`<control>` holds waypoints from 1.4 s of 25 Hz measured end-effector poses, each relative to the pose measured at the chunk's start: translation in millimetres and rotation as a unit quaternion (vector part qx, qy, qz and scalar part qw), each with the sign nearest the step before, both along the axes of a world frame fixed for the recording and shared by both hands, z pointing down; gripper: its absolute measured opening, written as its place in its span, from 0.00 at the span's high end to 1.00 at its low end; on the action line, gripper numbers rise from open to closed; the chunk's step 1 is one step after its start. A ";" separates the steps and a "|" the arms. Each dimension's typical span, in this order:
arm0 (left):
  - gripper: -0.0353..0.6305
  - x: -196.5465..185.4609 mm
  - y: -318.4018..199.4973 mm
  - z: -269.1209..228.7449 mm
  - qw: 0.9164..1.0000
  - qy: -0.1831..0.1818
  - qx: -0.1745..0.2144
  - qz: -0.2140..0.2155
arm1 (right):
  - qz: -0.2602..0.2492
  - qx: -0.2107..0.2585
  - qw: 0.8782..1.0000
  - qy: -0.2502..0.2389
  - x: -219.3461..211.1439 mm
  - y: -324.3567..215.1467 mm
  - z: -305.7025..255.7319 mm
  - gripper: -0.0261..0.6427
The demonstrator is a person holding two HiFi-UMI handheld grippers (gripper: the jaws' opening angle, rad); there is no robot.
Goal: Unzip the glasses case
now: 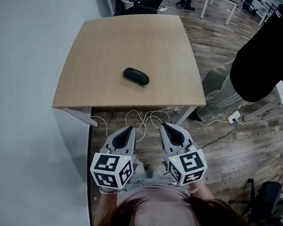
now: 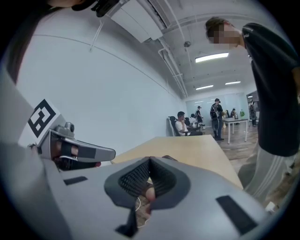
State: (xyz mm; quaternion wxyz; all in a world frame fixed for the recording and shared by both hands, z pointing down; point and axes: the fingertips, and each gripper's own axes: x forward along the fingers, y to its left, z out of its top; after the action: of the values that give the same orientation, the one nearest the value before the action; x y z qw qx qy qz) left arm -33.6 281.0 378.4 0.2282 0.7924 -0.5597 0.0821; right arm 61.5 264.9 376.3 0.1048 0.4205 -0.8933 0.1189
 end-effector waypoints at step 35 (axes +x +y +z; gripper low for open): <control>0.96 -86.9 -215.4 61.9 0.993 0.034 -0.067 0.092 | 0.075 -0.027 0.996 0.035 -77.7 -197.5 30.6 0.94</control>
State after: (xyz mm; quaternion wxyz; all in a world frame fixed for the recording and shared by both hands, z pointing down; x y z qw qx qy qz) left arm -120.6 65.6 440.3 0.2912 0.8256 -0.4699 0.1130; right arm -16.3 67.4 406.9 0.1384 0.4874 -0.8514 0.1355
